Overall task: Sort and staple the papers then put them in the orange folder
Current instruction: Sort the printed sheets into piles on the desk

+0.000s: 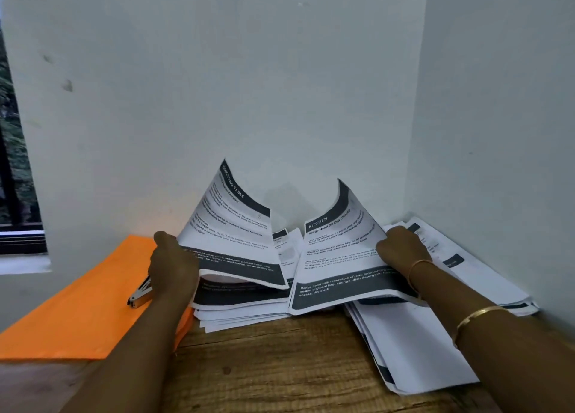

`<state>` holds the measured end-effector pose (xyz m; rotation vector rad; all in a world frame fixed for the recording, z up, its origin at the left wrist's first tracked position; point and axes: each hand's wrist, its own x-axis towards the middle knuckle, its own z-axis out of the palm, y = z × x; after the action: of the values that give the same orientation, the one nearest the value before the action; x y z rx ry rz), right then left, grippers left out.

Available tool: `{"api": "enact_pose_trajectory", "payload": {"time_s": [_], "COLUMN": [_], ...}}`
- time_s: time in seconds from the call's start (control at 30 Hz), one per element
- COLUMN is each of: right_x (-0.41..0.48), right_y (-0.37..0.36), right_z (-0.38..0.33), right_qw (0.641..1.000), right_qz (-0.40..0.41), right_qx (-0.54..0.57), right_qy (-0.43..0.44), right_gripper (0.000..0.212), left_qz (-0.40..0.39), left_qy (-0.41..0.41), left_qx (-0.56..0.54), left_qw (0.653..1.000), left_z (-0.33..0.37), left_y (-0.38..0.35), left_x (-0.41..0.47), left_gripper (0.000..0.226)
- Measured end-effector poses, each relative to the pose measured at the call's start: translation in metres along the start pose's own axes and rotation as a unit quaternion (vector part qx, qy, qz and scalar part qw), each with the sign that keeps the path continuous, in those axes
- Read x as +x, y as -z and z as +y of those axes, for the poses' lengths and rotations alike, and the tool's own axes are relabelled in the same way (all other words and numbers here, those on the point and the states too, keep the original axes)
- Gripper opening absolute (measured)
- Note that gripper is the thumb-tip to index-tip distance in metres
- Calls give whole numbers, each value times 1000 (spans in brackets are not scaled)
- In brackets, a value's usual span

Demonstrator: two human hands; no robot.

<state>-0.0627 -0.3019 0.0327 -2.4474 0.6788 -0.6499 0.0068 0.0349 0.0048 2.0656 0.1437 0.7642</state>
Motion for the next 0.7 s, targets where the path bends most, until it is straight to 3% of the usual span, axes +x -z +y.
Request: {"api": "enact_pose_trajectory", "payload": {"time_s": [0.1, 0.23, 0.37, 0.6, 0.7], "right_x": [0, 1, 2, -5, -18], "right_y": [-1, -4, -9, -20, -16], "right_z": [-1, -2, -12, -23, -31], "right_qw": [1000, 999, 991, 952, 911], "right_qz": [-1, -15, -56, -122, -162], "right_qx": [9, 36, 108, 269, 373], "right_qy": [-12, -22, -60, -78, -64], "right_gripper": [25, 21, 30, 16, 38], "left_qz": [-16, -52, -123, -195, -222], "left_qy": [76, 114, 79, 35, 31], "left_qx": [-46, -78, -95, -98, -123], "left_qw": [996, 989, 985, 975, 967], "left_z": [-1, -2, 5, 27, 33], "left_y": [-1, -10, -27, -42, -47], "left_x": [4, 11, 2, -34, -41], "left_gripper": [24, 6, 22, 9, 12]}}
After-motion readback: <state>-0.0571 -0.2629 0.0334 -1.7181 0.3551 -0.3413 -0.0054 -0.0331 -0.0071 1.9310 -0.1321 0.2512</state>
